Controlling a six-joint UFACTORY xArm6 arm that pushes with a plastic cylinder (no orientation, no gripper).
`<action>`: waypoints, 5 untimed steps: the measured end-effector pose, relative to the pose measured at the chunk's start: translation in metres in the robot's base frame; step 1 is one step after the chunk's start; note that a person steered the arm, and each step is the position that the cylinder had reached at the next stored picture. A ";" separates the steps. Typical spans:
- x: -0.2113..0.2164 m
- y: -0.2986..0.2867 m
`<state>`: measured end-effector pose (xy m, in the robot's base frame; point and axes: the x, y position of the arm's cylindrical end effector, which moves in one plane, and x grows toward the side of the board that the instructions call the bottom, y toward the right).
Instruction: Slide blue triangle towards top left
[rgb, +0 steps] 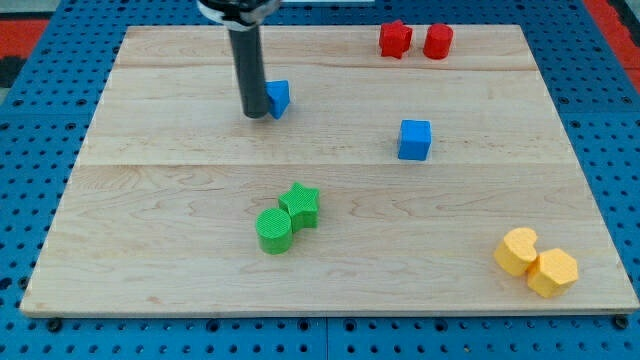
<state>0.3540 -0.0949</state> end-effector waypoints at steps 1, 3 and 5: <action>0.005 0.002; 0.024 0.058; -0.071 -0.034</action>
